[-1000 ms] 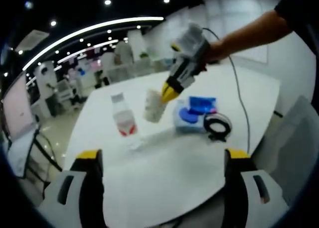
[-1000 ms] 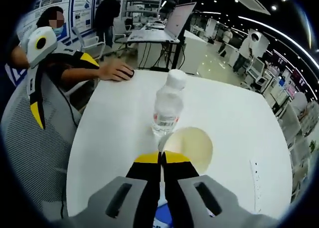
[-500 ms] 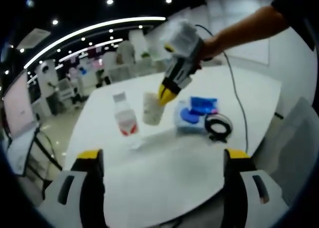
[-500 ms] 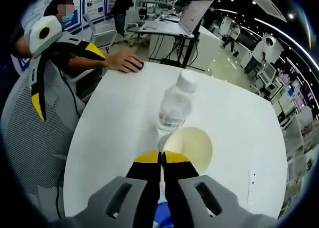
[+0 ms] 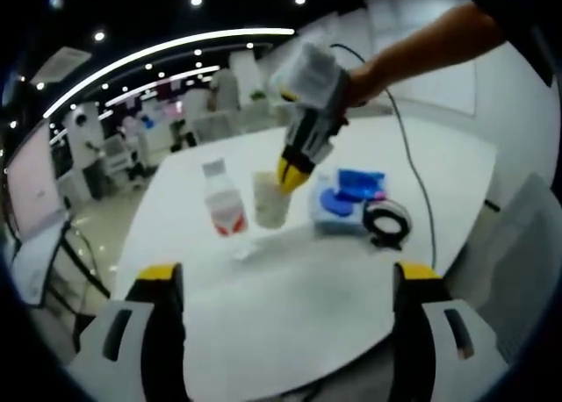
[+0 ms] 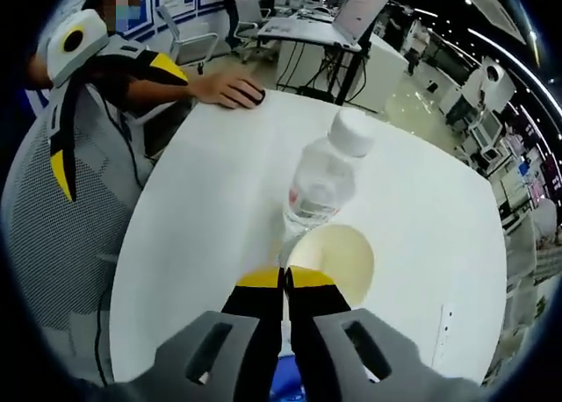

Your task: Arrange the tabletop items into an orderly group along one side of the table until the central work area is clear of visible clutter.

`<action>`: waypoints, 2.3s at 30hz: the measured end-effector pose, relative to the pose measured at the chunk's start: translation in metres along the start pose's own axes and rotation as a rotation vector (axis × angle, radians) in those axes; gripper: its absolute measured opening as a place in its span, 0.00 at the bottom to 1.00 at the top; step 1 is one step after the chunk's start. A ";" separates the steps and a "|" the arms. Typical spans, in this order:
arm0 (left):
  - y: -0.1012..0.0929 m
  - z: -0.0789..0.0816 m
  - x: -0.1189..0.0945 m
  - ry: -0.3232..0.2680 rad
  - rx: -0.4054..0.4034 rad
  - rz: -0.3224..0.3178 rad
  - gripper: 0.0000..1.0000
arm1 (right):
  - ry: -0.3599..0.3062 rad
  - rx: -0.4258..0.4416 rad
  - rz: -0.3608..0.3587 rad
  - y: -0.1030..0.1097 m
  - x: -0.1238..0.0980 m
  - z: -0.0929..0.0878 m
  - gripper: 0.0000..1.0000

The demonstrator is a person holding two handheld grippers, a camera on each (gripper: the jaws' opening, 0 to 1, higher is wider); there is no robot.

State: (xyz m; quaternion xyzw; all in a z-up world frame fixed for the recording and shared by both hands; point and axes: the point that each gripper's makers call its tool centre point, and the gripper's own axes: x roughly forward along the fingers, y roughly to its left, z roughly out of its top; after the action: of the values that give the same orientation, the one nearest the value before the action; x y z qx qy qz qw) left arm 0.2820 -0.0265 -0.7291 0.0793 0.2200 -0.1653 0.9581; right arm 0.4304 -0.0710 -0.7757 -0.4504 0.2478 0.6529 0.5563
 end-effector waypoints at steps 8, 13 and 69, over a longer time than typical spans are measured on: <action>0.000 0.000 0.000 0.002 -0.002 -0.002 0.94 | 0.062 -0.051 -0.007 0.000 0.013 -0.012 0.02; 0.000 0.000 0.000 0.005 -0.003 0.001 0.94 | 0.090 -0.102 -0.018 -0.002 0.021 -0.018 0.02; -0.001 0.001 0.001 -0.001 0.007 -0.004 0.95 | -0.175 0.150 -0.240 -0.017 -0.026 0.008 0.49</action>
State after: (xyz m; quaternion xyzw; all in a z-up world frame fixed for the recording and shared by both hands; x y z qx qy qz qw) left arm 0.2825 -0.0276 -0.7287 0.0823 0.2189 -0.1681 0.9576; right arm 0.4438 -0.0725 -0.7464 -0.3752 0.1907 0.5983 0.6818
